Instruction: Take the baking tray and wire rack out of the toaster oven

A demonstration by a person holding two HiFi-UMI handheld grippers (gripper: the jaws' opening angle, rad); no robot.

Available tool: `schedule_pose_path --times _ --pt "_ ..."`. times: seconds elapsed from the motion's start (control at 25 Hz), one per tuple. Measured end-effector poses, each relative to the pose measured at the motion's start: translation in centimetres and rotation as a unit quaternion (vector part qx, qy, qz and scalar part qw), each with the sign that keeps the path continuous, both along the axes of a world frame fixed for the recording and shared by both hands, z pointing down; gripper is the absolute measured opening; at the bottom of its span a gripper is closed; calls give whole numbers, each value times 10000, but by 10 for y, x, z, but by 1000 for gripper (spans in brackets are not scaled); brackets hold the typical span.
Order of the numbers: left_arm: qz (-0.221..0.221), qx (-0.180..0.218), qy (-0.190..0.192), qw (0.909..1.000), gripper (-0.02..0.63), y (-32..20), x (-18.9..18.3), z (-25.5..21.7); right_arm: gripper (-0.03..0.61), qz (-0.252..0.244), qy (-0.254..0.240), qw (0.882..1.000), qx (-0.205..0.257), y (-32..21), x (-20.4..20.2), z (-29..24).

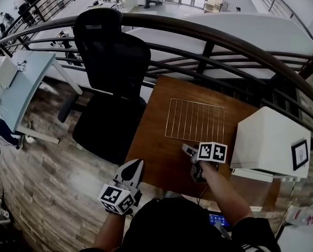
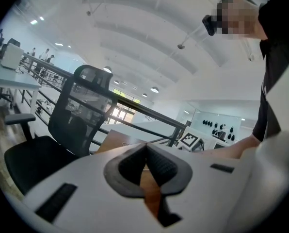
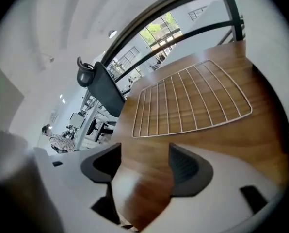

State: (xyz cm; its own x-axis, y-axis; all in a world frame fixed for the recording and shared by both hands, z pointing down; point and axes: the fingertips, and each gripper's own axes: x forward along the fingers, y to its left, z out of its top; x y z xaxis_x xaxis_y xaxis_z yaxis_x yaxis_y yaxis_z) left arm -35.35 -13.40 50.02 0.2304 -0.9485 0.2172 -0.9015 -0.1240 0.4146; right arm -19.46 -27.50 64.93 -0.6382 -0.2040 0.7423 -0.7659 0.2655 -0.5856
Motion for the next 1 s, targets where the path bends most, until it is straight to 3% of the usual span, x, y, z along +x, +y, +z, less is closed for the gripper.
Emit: schedule_pose_path --times 0.16,0.28,0.4,0.64,1.0 --pt "-89 135 -131 9998 12 28 2 -9 213 -142 -181 9963 827 17 0 -37" --pt "-140 236 -257 9993 12 51 2 -18 100 -331 -221 9858 1634 32 -2 -70" --pt "-226 305 -393 9985 12 74 -1 -27 27 -359 -404 9752 2147 52 -5 -101" --pt "-193 584 -562 9965 12 114 9 -49 -2 -262 -647 9536 2928 101 13 -150" --pt "298 822 -482 9950 12 147 53 -49 -3 44 -586 9092 4122 171 80 -188"
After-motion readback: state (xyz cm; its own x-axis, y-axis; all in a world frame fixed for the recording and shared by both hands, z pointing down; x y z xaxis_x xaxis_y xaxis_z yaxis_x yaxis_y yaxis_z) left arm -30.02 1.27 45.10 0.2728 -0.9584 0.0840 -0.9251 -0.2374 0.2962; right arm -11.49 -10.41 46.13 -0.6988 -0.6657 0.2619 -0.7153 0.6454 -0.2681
